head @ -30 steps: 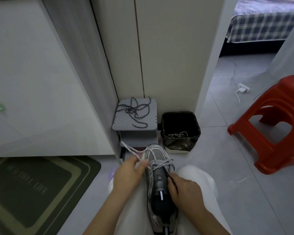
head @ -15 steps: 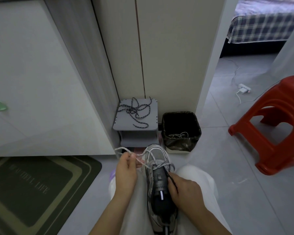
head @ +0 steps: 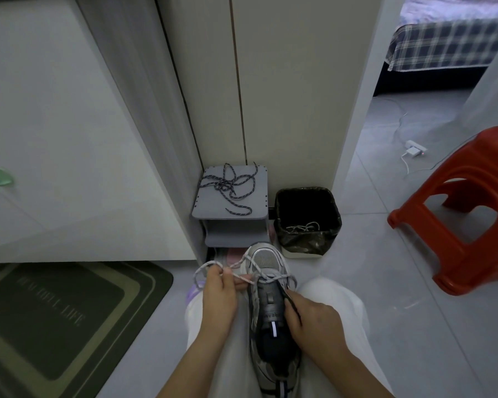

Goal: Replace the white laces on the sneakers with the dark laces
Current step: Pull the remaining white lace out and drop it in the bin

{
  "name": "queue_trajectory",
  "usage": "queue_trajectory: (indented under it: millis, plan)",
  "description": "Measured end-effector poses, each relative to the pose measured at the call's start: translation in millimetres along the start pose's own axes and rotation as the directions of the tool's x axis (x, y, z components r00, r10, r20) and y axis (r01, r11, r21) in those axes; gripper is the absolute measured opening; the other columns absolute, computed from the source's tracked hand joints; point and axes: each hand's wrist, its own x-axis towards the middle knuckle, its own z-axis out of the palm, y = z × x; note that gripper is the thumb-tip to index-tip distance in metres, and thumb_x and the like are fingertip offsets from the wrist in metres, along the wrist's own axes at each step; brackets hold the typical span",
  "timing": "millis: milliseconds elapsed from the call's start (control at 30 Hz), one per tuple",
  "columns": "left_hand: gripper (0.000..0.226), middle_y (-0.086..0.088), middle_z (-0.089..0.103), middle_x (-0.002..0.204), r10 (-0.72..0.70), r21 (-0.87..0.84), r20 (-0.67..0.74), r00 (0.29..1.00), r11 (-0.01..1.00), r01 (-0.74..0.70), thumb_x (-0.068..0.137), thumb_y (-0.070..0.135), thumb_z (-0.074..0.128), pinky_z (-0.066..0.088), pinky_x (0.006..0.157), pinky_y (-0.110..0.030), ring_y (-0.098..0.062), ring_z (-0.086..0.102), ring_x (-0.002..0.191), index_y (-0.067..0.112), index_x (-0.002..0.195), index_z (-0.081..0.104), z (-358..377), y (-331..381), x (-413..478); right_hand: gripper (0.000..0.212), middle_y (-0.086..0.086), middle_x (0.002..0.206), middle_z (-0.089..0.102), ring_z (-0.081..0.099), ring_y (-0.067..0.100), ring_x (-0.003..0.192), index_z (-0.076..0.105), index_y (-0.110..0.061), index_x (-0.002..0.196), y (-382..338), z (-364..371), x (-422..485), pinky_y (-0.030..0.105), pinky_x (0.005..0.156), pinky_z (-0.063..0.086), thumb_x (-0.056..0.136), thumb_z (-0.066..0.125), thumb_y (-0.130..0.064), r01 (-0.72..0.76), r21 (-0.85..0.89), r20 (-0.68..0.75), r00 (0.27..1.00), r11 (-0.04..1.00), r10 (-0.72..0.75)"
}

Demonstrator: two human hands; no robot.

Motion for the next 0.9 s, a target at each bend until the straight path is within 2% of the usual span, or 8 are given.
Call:
queue_trajectory:
  millis: [67,200,267,333,467,600,733,900]
  plan:
    - [0.021,-0.010,0.072,0.077,-0.031,-0.045,-0.024,0.999,0.999,0.029,0.101,0.020,0.036,0.053,0.085,-0.048,-0.024,0.071,0.080,0.011,0.084,0.043,1.0,-0.2,0.6,0.031,-0.005,0.047,0.056,0.047,0.011,0.035,0.068,-0.022,0.081,0.1,0.9,0.0,0.020,0.036,0.033,0.085,0.041,-0.035,-0.004,-0.012,0.007,1.000,1.000,0.004]
    - [0.021,-0.012,0.070,0.079,-0.002,0.018,0.011,1.000,1.000,0.002,0.093,0.035,0.046,0.052,0.084,-0.049,-0.029,0.068,0.081,0.016,0.085,0.049,-2.4,-0.3,-2.9,0.031,-0.006,0.047,0.056,0.047,0.010,0.034,0.069,-0.022,0.082,0.6,1.0,-0.2,0.020,0.036,0.033,0.085,0.041,-0.035,0.000,-0.011,-0.002,1.000,1.000,-0.001]
    - [0.007,-0.003,0.070,0.079,0.028,0.094,0.106,0.994,0.995,-0.038,0.091,0.020,0.058,0.053,0.083,-0.038,-0.021,0.067,0.081,0.021,0.084,0.056,-1.3,11.1,-10.7,0.031,-0.006,0.048,0.057,0.047,0.010,0.035,0.069,-0.022,0.082,0.9,0.8,-0.6,0.019,0.037,0.034,0.085,0.041,-0.035,0.002,-0.006,-0.004,1.000,1.000,-0.002]
    - [0.017,0.007,0.069,0.082,0.081,0.172,0.146,0.986,0.979,-0.106,0.085,0.011,0.065,0.051,0.081,-0.027,-0.007,0.065,0.081,0.027,0.080,0.061,1.0,12.5,-15.9,0.031,-0.007,0.050,0.058,0.048,0.009,0.036,0.069,-0.023,0.083,1.1,1.3,-0.9,0.019,0.038,0.036,0.085,0.041,-0.036,0.000,0.001,-0.005,1.000,1.000,0.000]
    - [0.016,0.010,0.070,0.083,0.108,0.159,0.058,0.992,0.980,-0.116,0.091,0.017,0.058,0.048,0.074,-0.018,0.004,0.063,0.077,0.023,0.077,0.063,2.6,8.0,-20.5,0.029,-0.007,0.049,0.057,0.047,0.008,0.036,0.069,-0.024,0.083,0.4,1.4,-0.7,0.017,0.038,0.034,0.085,0.042,-0.035,0.013,0.012,-0.015,1.000,1.000,-0.013]
    - [0.023,0.007,0.072,0.084,0.095,0.090,0.006,0.995,0.991,-0.095,0.096,0.015,0.049,0.048,0.077,-0.021,-0.005,0.066,0.084,0.021,0.078,0.061,5.7,7.1,-20.6,0.029,-0.007,0.047,0.055,0.045,0.008,0.035,0.069,-0.023,0.081,0.2,-1.4,-0.4,0.015,0.040,0.027,0.085,0.042,-0.034,0.027,-0.006,-0.035,0.999,1.000,-0.027]
    - [0.023,-0.010,0.071,0.068,-0.032,-0.204,-0.075,0.997,0.979,0.016,0.101,0.015,0.034,0.052,0.072,-0.026,-0.020,0.070,0.074,0.006,0.084,0.048,-1.3,13.6,-7.0,0.028,-0.007,0.048,0.055,0.044,0.008,0.035,0.068,-0.024,0.080,0.8,-1.5,-0.9,0.015,0.041,0.024,0.085,0.042,-0.034,0.033,-0.009,-0.039,0.999,0.999,-0.033]
    - [0.034,-0.009,0.071,0.091,-0.123,-0.081,-0.034,0.992,0.990,0.120,0.099,0.035,0.038,0.054,0.072,-0.036,-0.021,0.067,0.090,0.006,0.089,0.053,-11.4,17.0,9.9,0.028,-0.007,0.047,0.055,0.045,0.008,0.035,0.069,-0.024,0.079,-0.9,-2.4,-0.6,0.015,0.041,0.024,0.084,0.043,-0.034,0.037,-0.008,-0.053,0.998,0.999,-0.037]
